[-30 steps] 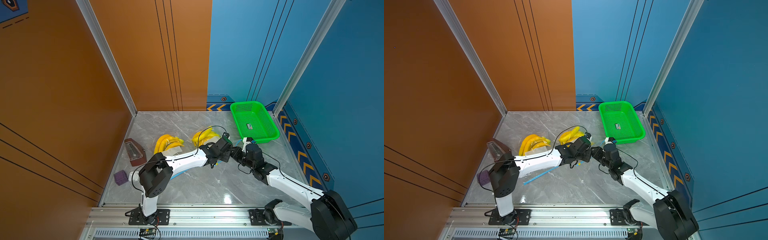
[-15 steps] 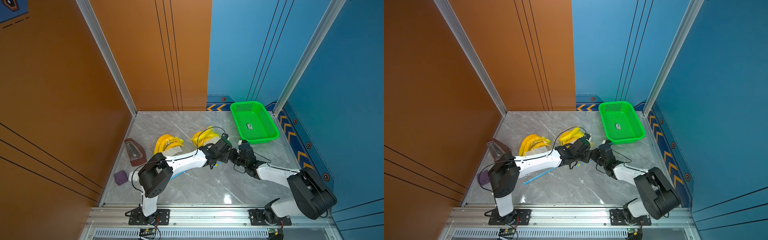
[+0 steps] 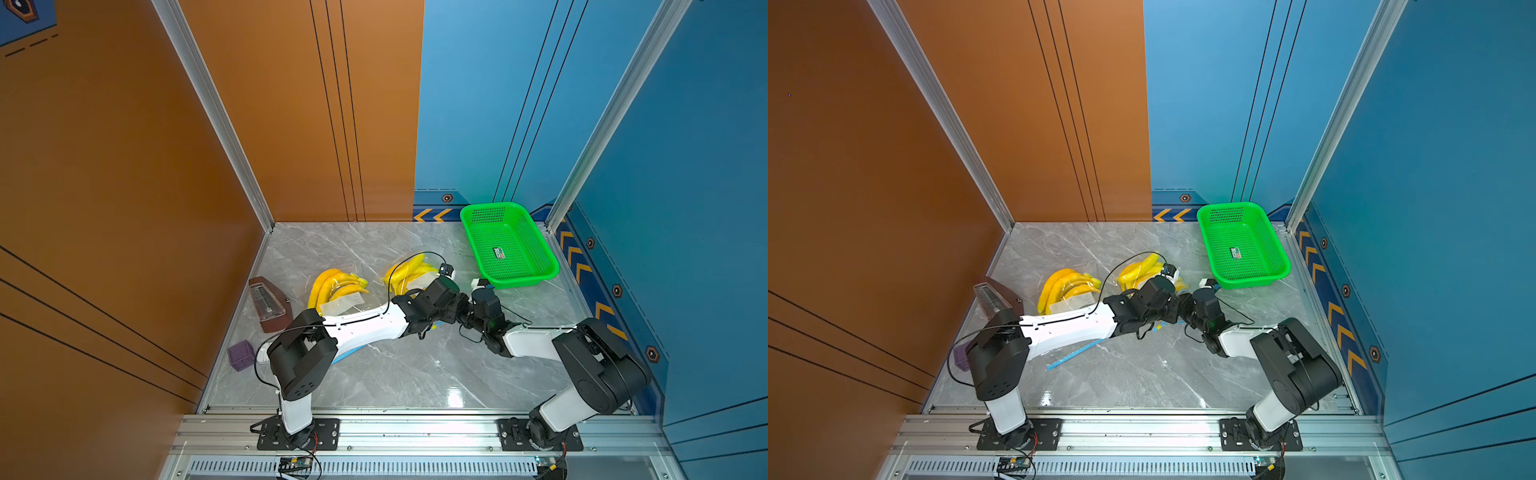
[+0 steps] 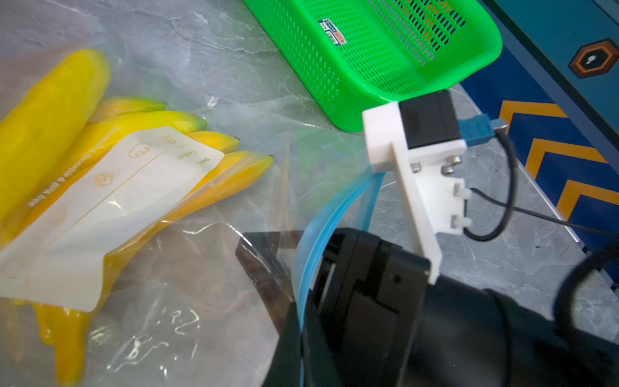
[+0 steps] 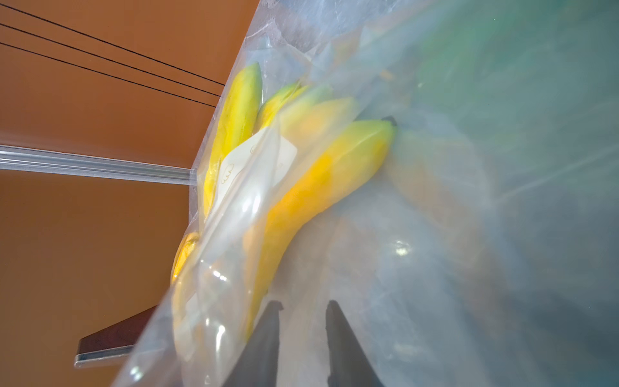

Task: Open the zip-top bag and take out the banana
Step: Open the zipper of the food storage bag at the center of the board.

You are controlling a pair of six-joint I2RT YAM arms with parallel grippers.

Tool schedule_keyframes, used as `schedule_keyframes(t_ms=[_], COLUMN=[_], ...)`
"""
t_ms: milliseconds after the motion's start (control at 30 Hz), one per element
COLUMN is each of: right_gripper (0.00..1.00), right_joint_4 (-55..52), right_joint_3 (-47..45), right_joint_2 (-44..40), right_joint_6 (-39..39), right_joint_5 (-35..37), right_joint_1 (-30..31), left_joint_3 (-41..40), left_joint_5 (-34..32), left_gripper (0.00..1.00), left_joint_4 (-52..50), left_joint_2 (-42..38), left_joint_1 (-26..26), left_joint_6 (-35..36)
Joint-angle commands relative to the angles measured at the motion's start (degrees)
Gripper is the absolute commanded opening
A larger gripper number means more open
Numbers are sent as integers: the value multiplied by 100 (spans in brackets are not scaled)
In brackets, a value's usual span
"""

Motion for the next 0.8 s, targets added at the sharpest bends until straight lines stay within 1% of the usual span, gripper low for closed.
schedule_keyframes(t_ms=[0, 133, 233, 433, 600, 767], right_gripper=[27, 28, 28, 28, 28, 29], right_joint_4=[390, 797, 813, 1062, 537, -191], right_joint_3=[157, 67, 120, 155, -77, -86], right_joint_2=[234, 516, 657, 885, 309, -228], right_joint_6=[100, -159, -502, -528, -918, -1387], right_joint_5=[177, 126, 155, 79, 397, 446], right_joint_1=[193, 357, 599, 812, 864, 931], left_joint_3=[-19, 17, 86, 223, 284, 336], left_joint_5=[-68, -44, 28, 180, 138, 260], left_gripper=[0, 0, 0, 0, 0, 0], left_joint_4=[252, 246, 248, 221, -44, -154], left_joint_2=[-201, -324, -326, -239, -206, -97], left_joint_1=[-34, 126, 211, 215, 284, 449], left_joint_6=[-87, -39, 35, 177, 262, 282])
